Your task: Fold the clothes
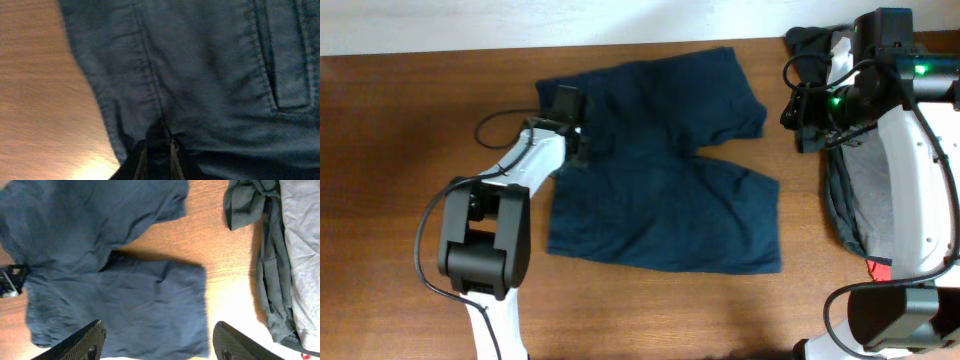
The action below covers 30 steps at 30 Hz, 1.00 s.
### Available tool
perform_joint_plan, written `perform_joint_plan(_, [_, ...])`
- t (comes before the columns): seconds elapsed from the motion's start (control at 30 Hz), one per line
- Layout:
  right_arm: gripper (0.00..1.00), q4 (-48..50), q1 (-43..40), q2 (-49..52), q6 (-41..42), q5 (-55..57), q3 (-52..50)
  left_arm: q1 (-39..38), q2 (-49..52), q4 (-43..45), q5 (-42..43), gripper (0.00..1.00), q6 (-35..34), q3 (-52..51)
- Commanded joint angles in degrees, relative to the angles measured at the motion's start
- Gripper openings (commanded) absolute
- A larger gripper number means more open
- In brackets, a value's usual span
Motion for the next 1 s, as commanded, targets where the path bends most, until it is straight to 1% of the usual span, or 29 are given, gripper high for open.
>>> perform_joint_plan(0.0, [0.74,0.9,0.3,1.7,-0.4,1.4,-0.4,3.8,3.3,1.7,-4.9,0.2,5.6,-0.4])
perform_joint_plan(0.1, [0.74,2.8,0.3,1.8,-0.4,2.5,-0.4,4.5,3.1,0.0,-4.9,0.32,5.6,1.8])
perform_joint_plan(0.17, [0.74,3.8,0.3,1.7,-0.4,2.4,-0.4,4.5,2.8,-3.7,-4.8,0.39,5.6,4.3])
perform_joint_plan(0.23, [0.78,4.2,0.3,1.6,-0.4,2.4,-0.4,4.3,2.3,-9.7,-4.2,0.48,5.5,7.8])
perform_joint_plan(0.3, [0.79,3.8,0.3,1.1,-0.4,2.2,-0.4,4.1,1.8,-16.7,-3.3,0.57,5.5,11.8])
perform_joint_plan(0.33, [0.8,3.5,0.3,0.7,-0.4,2.3,-0.4,4.0,1.5,-20.7,-2.4,0.6,5.5,14.1])
perform_joint_plan(0.4, [0.81,2.7,0.3,-0.5,-0.4,2.3,-0.4,4.0,1.1,-28.3,1.2,0.62,5.5,19.3])
perform_joint_plan(0.47, [0.82,2.2,0.3,-2.0,-0.7,2.3,-0.4,4.0,0.4,-34.9,7.6,0.63,4.0,24.3])
perform_joint_plan(0.53, [0.82,1.9,0.4,-3.8,-1.1,2.3,-0.4,4.0,-0.7,-38.4,13.8,0.63,3.5,27.7])
perform_joint_plan(0.6, [0.82,1.1,0.4,-6.1,-1.1,2.3,-0.4,4.0,-2.7,-40.8,17.4,0.66,3.4,29.8])
perform_joint_plan(0.8, [0.81,-5.5,1.1,-10.1,-1.0,2.3,-0.4,4.0,-9.4,-48.5,18.3,0.67,-2.1,30.1])
perform_joint_plan(0.97, [0.81,-11.3,5.2,-10.1,0.1,2.5,-2.7,4.0,-13.7,-54.9,17.9,0.68,-6.7,29.5])
